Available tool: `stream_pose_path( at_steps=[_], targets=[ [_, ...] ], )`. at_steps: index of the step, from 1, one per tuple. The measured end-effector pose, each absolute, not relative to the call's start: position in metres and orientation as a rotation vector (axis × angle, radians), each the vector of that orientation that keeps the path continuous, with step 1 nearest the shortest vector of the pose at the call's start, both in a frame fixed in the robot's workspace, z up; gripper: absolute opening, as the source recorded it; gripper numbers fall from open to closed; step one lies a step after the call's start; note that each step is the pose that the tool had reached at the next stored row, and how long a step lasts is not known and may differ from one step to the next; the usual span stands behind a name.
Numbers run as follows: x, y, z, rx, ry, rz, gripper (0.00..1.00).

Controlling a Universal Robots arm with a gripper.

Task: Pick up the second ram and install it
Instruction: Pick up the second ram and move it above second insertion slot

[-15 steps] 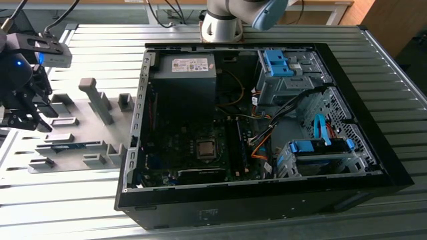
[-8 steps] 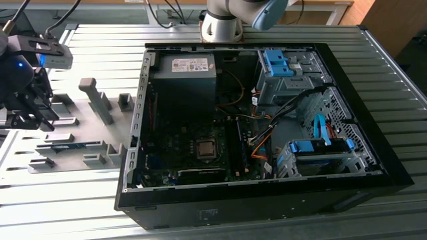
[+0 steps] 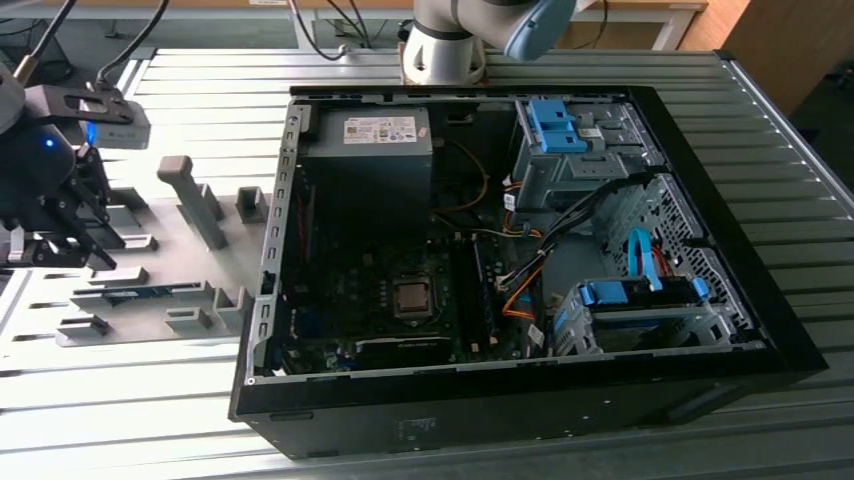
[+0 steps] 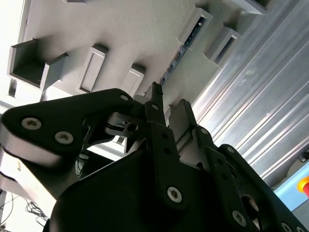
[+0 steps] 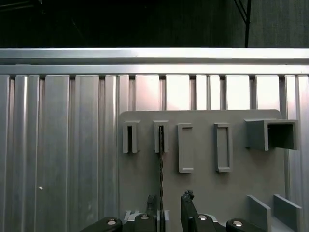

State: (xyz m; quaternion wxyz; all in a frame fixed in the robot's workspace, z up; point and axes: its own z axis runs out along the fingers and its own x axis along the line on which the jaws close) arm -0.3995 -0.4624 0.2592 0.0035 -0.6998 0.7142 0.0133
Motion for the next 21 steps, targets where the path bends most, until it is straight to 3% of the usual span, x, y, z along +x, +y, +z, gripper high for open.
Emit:
stream_pose_path(
  at_steps=[21],
  targets=[
    [-0.3995, -0.4629, 0.2486, -2.194, 2.239, 0.041, 0.33]
  ],
)
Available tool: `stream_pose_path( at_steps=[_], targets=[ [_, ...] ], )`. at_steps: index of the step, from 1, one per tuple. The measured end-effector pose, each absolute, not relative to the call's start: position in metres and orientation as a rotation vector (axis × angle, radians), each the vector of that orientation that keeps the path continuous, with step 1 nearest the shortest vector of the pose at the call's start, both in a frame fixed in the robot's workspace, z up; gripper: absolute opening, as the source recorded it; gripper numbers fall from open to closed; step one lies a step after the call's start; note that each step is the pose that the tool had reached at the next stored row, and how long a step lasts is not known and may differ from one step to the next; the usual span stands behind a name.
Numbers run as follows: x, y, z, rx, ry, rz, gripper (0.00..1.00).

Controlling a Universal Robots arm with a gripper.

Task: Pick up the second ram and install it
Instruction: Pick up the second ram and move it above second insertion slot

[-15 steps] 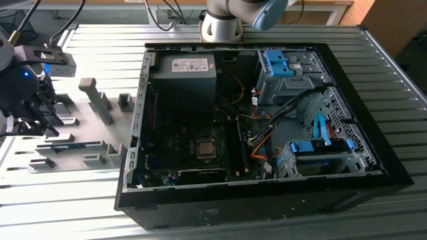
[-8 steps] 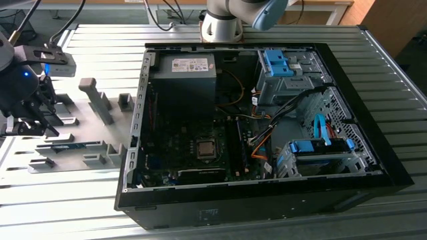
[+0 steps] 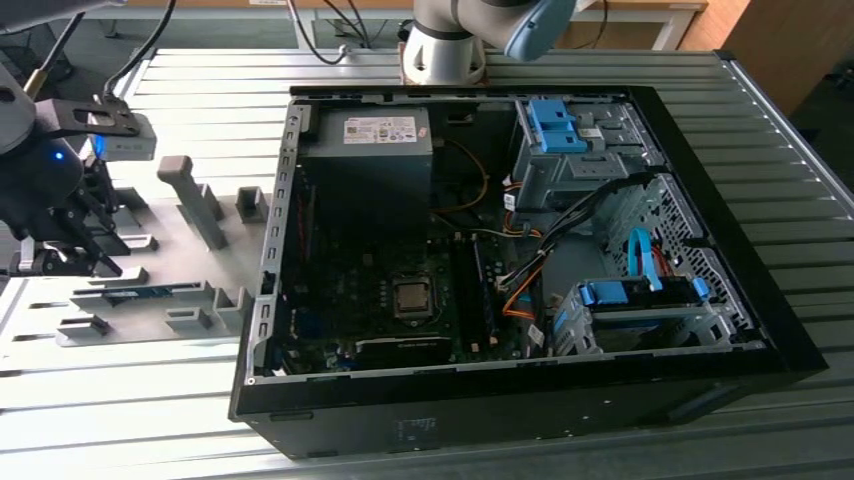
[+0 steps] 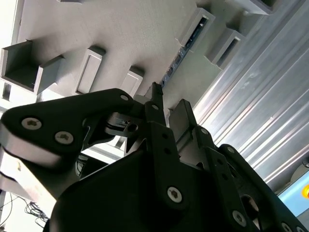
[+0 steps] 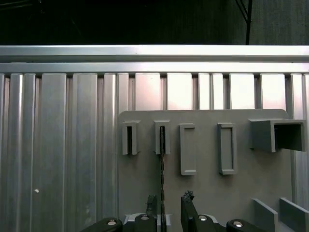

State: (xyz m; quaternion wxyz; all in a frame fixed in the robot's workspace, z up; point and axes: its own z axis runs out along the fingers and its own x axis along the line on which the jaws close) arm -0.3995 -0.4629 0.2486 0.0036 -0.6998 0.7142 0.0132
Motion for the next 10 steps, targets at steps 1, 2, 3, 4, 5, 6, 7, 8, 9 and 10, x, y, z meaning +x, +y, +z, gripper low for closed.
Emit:
stream_pose_path(
  at_steps=[1, 2, 3, 4, 5, 6, 7, 8, 9, 10],
  targets=[
    [-0.400, -0.463, 0.247, -2.193, 2.239, 0.041, 0.33],
    [-0.400, -0.463, 0.245, -2.194, 2.239, 0.041, 0.33],
    [-0.400, -0.463, 0.243, -2.193, 2.239, 0.041, 0.33],
    [-0.400, -0.465, 0.242, -2.194, 2.239, 0.041, 0.33],
    [-0.400, -0.465, 0.240, -2.194, 2.239, 0.041, 0.33],
    [-0.400, -0.466, 0.238, -2.194, 2.239, 0.041, 0.33],
    [-0.400, -0.467, 0.236, -2.194, 2.239, 0.041, 0.33],
    [-0.400, -0.468, 0.234, -2.194, 2.238, 0.041, 0.33],
    [-0.401, -0.468, 0.232, -2.194, 2.238, 0.041, 0.33],
    [-0.401, -0.469, 0.230, -2.195, 2.237, 0.041, 0.33]
  ],
)
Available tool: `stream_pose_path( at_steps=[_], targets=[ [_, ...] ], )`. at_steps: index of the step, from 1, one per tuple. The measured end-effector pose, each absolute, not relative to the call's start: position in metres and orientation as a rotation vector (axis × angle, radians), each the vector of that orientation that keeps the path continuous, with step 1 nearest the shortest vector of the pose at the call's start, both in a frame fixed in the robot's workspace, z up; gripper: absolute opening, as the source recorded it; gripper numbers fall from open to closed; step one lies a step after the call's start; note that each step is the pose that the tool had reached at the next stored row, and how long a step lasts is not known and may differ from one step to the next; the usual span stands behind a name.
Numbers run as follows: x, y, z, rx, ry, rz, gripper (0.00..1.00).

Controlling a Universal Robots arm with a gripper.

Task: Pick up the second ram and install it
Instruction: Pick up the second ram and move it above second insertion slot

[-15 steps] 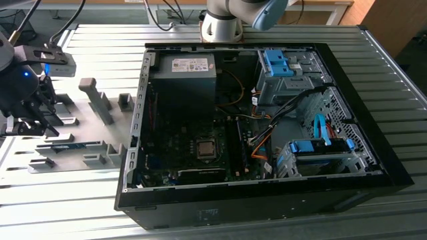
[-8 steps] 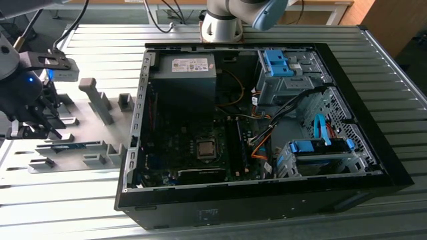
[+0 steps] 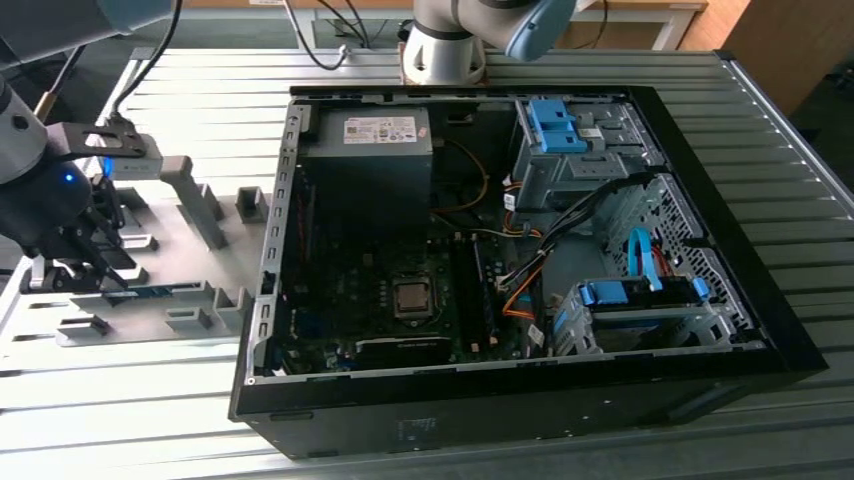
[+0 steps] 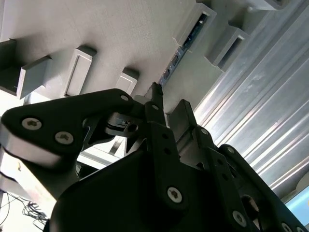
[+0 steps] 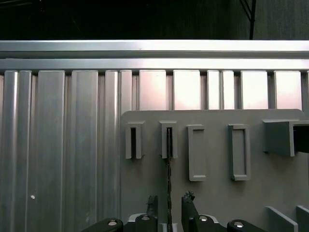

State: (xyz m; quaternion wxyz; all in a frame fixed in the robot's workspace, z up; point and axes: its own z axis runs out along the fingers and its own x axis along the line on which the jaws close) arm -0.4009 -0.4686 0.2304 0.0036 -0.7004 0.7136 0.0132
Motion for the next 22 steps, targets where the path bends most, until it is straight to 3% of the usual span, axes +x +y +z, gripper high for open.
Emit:
stream_pose_path(
  at_steps=[22],
  targets=[
    [-0.4014, -0.4688, 0.2199, -2.210, 2.223, 0.041, 0.33]
  ],
)
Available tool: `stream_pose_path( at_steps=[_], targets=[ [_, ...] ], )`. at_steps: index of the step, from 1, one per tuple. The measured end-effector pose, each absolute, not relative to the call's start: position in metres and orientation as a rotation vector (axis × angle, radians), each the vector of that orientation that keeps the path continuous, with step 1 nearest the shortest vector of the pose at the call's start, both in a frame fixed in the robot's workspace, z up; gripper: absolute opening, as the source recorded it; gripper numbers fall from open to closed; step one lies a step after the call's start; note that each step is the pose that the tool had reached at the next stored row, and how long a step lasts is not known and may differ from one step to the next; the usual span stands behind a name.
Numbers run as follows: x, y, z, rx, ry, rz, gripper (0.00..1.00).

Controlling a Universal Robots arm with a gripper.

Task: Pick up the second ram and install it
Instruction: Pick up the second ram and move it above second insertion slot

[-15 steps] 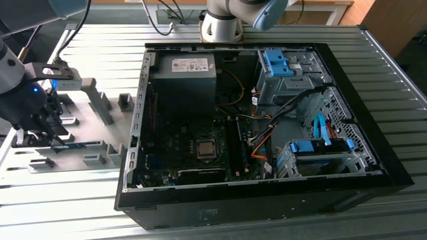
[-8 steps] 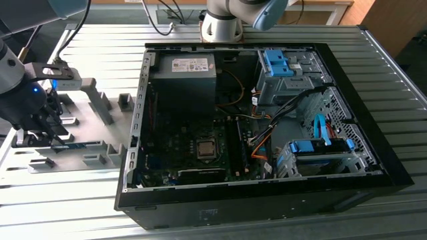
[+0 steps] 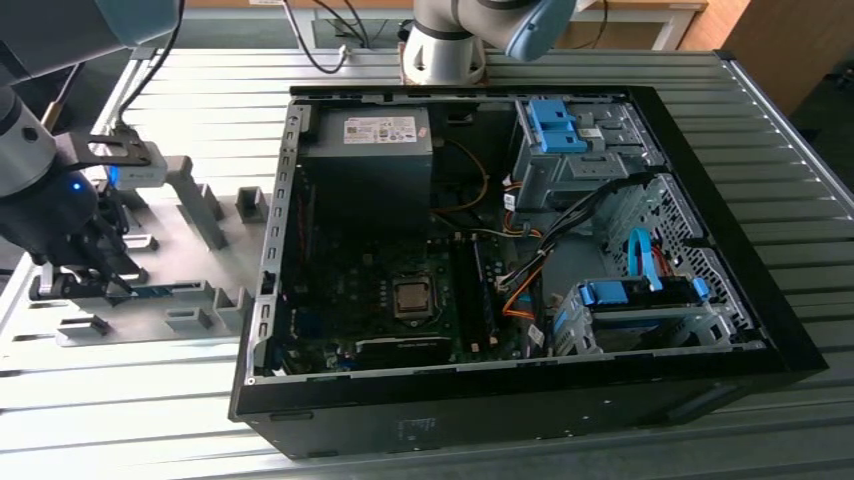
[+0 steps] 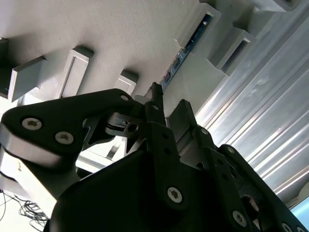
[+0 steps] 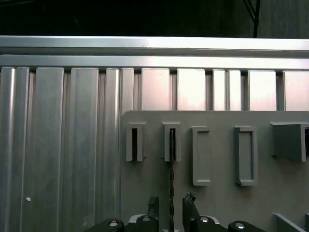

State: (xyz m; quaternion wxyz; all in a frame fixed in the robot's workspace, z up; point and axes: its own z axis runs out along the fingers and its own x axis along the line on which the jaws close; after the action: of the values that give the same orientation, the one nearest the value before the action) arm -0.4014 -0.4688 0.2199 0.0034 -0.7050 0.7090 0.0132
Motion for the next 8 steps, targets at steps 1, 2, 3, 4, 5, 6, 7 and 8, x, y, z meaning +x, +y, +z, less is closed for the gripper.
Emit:
stream_pose_path(
  at_steps=[1, 2, 3, 4, 5, 6, 7, 8],
  targets=[
    [-0.4016, -0.4688, 0.2181, -2.210, 2.223, 0.041, 0.33],
    [-0.4017, -0.4688, 0.2163, -2.210, 2.223, 0.041, 0.33],
    [-0.4017, -0.4688, 0.2145, -2.210, 2.223, 0.041, 0.33],
    [-0.4018, -0.4688, 0.2129, -2.210, 2.223, 0.041, 0.33],
    [-0.4022, -0.4688, 0.2115, -2.210, 2.223, 0.041, 0.33],
    [-0.4032, -0.4688, 0.2107, -2.211, 2.222, 0.041, 0.33],
    [-0.4039, -0.4688, 0.2096, -2.213, 2.219, 0.042, 0.33],
    [-0.4044, -0.4688, 0.2085, -2.215, 2.217, 0.042, 0.33]
  ],
)
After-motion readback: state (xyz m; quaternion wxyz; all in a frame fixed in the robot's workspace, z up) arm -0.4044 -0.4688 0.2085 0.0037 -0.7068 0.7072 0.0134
